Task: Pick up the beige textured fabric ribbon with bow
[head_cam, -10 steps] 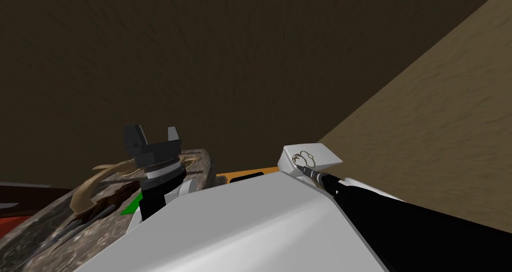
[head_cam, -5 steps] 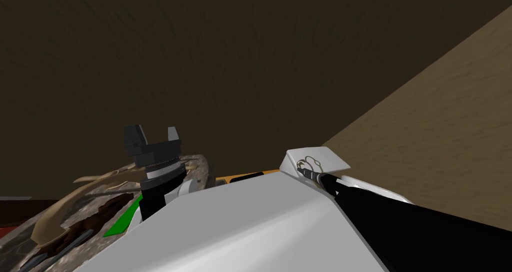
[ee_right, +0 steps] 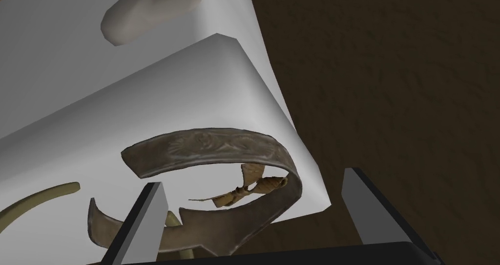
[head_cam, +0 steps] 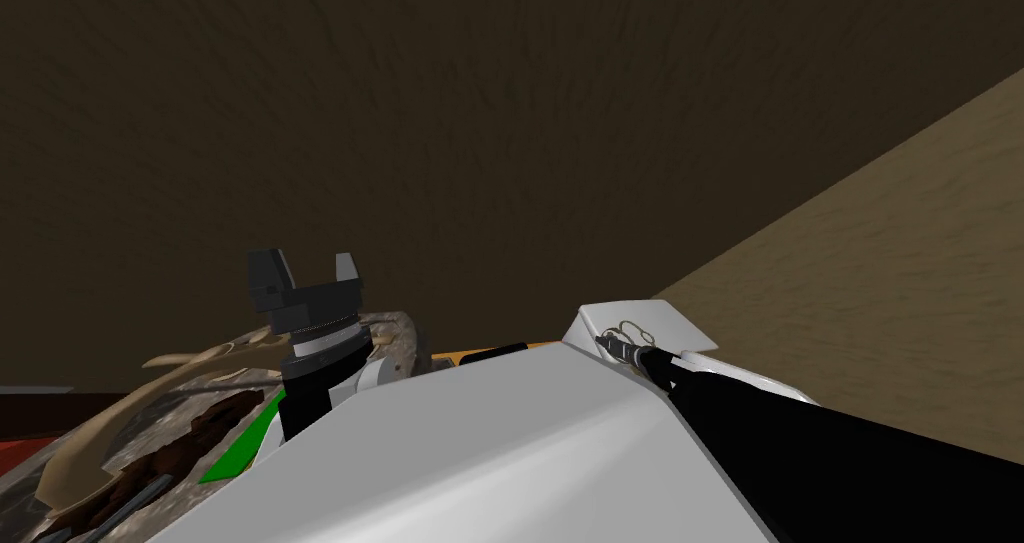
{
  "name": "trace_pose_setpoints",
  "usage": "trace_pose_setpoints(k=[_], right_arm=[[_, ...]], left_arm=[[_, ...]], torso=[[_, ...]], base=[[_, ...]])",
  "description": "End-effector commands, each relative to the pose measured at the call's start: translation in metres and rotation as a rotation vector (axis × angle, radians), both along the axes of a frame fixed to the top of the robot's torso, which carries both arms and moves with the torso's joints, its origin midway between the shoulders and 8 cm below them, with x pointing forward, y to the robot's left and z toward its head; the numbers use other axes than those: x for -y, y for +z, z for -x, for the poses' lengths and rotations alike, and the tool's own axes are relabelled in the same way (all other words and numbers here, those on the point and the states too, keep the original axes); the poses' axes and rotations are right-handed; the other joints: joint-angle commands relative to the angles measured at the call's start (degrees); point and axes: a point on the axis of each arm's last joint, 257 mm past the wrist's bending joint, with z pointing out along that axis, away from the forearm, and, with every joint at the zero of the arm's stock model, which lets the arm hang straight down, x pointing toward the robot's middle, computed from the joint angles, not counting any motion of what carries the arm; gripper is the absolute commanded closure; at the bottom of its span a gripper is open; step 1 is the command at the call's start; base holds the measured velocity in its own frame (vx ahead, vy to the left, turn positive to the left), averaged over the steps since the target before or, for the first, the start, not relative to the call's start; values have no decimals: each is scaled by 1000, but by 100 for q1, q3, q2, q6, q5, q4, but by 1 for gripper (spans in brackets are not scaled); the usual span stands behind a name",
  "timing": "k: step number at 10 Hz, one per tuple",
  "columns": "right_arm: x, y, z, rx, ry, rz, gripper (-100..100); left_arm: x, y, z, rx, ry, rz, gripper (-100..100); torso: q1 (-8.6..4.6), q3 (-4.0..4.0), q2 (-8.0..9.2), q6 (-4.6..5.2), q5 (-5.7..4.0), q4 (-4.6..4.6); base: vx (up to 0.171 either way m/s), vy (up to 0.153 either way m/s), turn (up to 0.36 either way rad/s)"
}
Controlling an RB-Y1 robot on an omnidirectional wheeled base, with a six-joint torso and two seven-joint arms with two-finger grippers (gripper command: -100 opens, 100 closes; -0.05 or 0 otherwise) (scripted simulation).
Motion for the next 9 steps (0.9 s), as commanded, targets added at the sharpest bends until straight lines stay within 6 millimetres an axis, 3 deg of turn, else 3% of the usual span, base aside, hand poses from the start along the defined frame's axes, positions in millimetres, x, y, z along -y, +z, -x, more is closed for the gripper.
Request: trace_pose_setpoints(k=[1, 4, 5, 9], right_arm=[[6, -6, 5, 1, -12, -1, -100], [9, -10, 7, 2, -18, 0, -100], [9, -10, 7, 2, -18, 0, 100], [6, -9, 4, 9, -10, -6, 100]], left_arm=[[0, 0, 0, 0, 0, 0, 0], [0, 0, 0, 0, 0, 0, 0], [0, 0, 0, 0, 0, 0, 0], [0, 0, 0, 0, 0, 0, 0]], torso=[[0, 0, 0, 0, 0, 0], [-12, 0, 1, -2, -16, 0], [-24, -2, -2, -2, -21, -1], [-77, -1, 2, 14, -37, -4]], base=[[7, 17, 76], [5, 10, 32], [0, 0, 0], [1, 6, 8]])
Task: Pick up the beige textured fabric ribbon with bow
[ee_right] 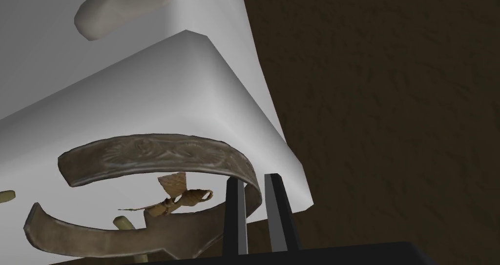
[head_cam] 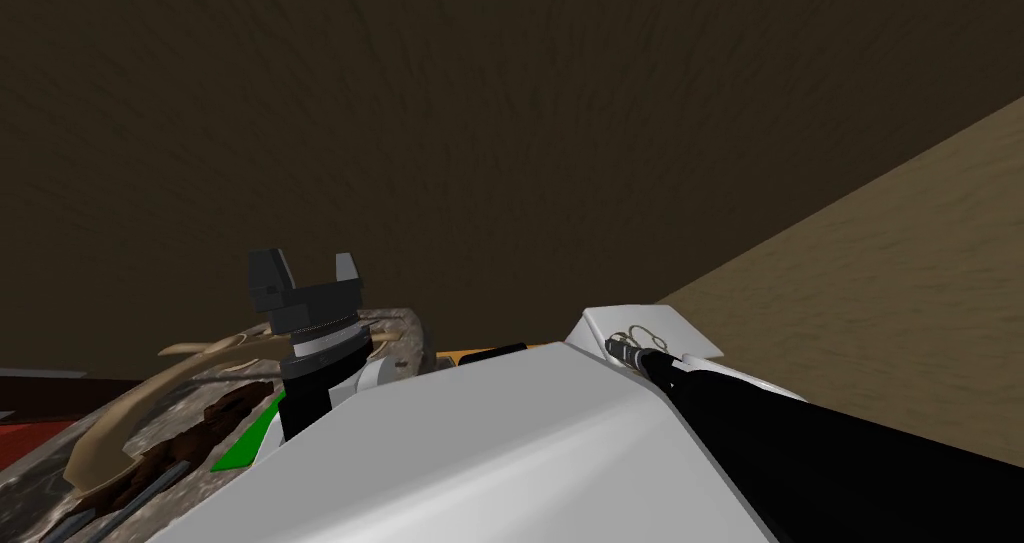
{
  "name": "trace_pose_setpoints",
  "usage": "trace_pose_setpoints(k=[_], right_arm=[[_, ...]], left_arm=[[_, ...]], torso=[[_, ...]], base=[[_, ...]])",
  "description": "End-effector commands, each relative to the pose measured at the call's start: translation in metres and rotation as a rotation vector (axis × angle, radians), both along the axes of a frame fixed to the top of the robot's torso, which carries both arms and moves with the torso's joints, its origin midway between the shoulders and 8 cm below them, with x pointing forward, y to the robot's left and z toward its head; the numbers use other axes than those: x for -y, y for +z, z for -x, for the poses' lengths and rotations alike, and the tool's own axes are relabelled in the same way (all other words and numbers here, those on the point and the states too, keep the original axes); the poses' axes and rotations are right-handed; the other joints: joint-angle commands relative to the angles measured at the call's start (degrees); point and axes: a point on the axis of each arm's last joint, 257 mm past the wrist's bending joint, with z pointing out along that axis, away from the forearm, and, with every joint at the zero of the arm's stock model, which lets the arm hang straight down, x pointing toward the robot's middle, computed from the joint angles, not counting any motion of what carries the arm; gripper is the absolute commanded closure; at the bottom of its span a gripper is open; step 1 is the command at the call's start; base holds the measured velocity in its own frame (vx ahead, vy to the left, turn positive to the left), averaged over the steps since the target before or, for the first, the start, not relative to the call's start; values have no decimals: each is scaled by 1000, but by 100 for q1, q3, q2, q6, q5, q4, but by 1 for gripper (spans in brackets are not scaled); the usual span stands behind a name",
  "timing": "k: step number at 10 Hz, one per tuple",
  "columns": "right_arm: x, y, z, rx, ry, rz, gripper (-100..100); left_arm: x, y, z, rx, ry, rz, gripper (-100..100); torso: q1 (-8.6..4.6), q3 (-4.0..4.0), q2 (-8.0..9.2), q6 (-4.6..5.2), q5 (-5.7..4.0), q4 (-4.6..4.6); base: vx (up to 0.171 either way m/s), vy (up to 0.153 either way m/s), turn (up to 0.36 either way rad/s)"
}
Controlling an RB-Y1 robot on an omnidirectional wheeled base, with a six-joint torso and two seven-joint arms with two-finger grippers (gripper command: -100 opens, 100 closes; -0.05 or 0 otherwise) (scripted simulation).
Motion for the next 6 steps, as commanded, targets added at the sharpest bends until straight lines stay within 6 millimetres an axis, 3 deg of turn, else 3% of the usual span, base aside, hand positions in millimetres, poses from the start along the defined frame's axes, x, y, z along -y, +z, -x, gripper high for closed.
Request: trace_pose_setpoints(k=[1, 2, 5, 6], right_arm=[[0, 0, 0, 0, 0, 0, 0], [-4, 7, -1, -8, 5, 5, 100], [-10, 13, -5, -8, 17, 4, 100], [-10, 14, -5, -9, 17, 5, 0]], left_arm=[[0, 0, 0, 0, 0, 0, 0], [0, 0, 0, 0, 0, 0, 0], [0, 0, 0, 0, 0, 0, 0], [0, 0, 0, 0, 0, 0, 0]], torso=[[0, 0, 0, 0, 0, 0], [-1, 0, 1, 0, -1, 0], [-8, 5, 10, 6, -2, 1], [-5, 4, 7, 5, -3, 0]], base=[[0, 0, 0], [-4, -22, -127], [-13, -24, -81], [0, 0, 0]])
